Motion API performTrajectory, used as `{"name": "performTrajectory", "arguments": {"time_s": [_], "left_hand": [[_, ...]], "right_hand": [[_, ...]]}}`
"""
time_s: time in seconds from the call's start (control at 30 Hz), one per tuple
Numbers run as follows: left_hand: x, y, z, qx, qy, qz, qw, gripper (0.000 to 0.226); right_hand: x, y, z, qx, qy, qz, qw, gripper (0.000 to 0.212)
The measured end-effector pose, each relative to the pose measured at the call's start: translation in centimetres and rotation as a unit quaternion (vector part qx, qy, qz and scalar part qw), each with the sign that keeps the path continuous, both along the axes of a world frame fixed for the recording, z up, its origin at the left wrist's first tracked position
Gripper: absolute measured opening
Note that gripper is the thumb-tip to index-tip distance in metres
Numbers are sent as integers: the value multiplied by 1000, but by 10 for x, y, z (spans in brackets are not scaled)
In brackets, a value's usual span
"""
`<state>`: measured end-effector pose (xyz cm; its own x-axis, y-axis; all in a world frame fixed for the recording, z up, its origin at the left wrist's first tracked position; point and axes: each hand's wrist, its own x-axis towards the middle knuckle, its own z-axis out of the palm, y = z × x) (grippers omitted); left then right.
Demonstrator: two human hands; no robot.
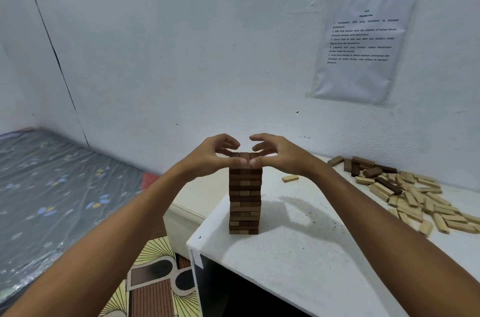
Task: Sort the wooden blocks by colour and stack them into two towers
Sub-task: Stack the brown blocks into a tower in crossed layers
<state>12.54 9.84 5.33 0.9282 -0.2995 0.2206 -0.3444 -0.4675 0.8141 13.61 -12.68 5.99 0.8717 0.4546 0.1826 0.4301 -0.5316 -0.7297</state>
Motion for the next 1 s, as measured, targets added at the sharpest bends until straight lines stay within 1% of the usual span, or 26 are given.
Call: {"name": "performTrajectory", "arguments": {"time_s": [0.07, 0.13, 0.2, 0.27, 0.37, 0.5, 0.7, 0.83, 0.93, 1.0], "left_hand": [[-1, -1, 1, 3, -12, 14, 1000, 66], [0, -3, 3, 11, -24, 27, 999, 54], [3, -5, 5, 35, -41, 36, 998, 39], [6, -9, 9, 74, -66, 43, 994, 34], [8, -20, 20, 116, -98, 39, 988, 35], [10, -47, 38, 176, -141, 8, 974, 40], [11, -118, 52, 236, -167, -55, 956, 48], [6, -170, 40, 237, -157, -105, 953, 48], [2, -205, 19, 238, -139, -138, 952, 48], [-1, -223, 1, 230, -120, -152, 954, 48]], "right_hand": [[0, 0, 0, 3, -4, -5, 1000, 62], [-1, 0, 0, 8, -9, -15, 1000, 58], [-2, -2, 1, 10, -12, -28, 999, 53], [-3, -6, 2, 5, -20, -38, 999, 51], [-7, -17, 6, -6, -34, -52, 998, 47], [-16, -46, 14, -19, -36, -89, 995, 47], [-40, -111, 22, -31, -21, -157, 987, 48], [-65, -156, 16, -28, 1, -206, 978, 48], [-82, -186, 5, -23, 22, -232, 972, 39], [-89, -204, -8, -38, 39, -254, 966, 38]]}}
